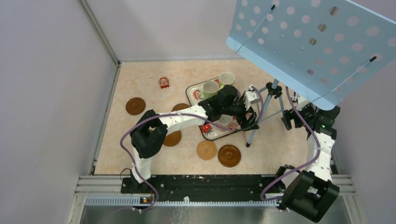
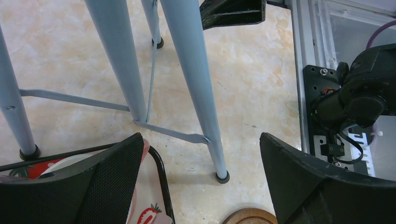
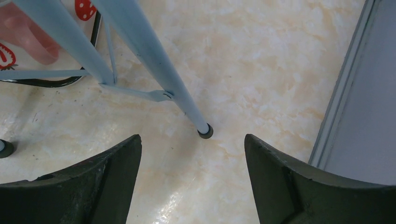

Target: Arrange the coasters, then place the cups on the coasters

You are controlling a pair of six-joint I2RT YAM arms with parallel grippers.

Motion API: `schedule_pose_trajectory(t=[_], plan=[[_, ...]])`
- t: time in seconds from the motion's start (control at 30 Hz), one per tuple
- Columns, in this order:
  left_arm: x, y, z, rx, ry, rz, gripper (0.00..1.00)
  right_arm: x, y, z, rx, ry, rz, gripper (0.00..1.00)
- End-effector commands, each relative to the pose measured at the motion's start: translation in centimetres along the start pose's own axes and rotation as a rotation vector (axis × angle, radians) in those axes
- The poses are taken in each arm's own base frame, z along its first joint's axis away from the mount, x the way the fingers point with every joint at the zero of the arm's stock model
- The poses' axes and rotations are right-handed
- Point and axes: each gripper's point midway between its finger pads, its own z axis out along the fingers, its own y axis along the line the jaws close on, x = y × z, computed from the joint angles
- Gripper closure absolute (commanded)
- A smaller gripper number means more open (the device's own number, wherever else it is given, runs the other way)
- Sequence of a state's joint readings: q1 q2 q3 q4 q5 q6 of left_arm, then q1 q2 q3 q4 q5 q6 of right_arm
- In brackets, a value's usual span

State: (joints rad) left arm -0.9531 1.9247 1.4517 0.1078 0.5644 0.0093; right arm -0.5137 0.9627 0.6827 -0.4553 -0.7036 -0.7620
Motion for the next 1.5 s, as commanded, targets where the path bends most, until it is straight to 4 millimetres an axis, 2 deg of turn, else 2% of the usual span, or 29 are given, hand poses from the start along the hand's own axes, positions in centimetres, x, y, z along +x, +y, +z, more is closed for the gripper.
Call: schedule_pose_trajectory(t=[0.0, 0.23, 0.73, 1.03, 1.2, 1.47], plan=[[-3.6, 0.1, 0.9, 0.009, -0.093, 0.063, 0.01, -3.1, -2.3, 0.3, 0.027, -0.098, -0.072, 0.20], [-3.1, 1.5, 2.2, -0.028, -0.080, 0.069, 0.04, -3.1, -3.7, 1.4, 0.051, -0.115, -0.066, 0.20], [-3.3, 3.4, 4.4, -0.055, -0.092, 0.073, 0.25, -3.7, -6.1, 2.9, 0.081, -0.154, -0.042, 0.20], [-4.1, 5.1, 6.2, -0.088, -0.123, 0.084, 0.24, -4.1, -7.7, 3.7, 0.112, -0.162, -0.030, 0.20], [-4.4, 6.2, 7.0, -0.124, -0.137, 0.099, 0.21, -4.5, -9.3, 3.9, 0.143, -0.171, -0.012, 0.20], [-4.8, 9.0, 8.5, -0.206, -0.158, 0.125, 0.14, -4.6, -11.3, 4.1, 0.164, -0.169, -0.007, 0.20]])
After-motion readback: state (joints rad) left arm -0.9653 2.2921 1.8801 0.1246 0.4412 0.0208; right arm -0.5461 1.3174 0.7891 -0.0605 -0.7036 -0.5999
